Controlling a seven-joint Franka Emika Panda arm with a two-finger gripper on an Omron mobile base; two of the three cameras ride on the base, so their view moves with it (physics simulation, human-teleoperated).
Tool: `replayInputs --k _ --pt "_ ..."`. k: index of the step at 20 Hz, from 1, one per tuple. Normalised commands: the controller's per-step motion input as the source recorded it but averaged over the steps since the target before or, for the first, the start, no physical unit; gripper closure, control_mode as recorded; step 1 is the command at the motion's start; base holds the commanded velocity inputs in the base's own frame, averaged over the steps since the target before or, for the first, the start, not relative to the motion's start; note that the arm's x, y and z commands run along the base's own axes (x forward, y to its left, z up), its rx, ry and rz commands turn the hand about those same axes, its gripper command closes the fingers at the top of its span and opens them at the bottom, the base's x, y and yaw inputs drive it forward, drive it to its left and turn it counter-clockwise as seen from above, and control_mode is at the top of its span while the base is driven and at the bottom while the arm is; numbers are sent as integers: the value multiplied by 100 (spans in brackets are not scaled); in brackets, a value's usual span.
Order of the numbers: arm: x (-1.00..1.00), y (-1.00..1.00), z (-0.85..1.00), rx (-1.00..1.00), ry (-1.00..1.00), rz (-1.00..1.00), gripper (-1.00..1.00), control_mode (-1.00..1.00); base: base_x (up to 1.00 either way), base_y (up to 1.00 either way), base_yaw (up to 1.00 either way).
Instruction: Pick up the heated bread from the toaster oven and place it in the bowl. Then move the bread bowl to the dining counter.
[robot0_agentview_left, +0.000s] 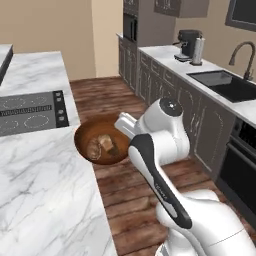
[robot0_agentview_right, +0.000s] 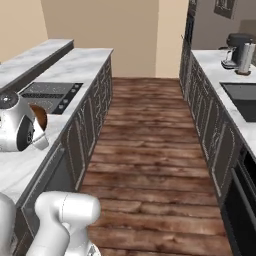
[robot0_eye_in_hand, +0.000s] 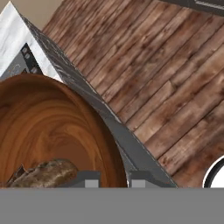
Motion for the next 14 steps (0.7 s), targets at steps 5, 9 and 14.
replayInputs --k 5,9,14 --pt "0 0 0 0 0 0 100 100 100 -15 15" --pt "0 0 0 0 0 0 100 100 100 -55 10" --pt "0 0 0 0 0 0 100 100 81 -55 23"
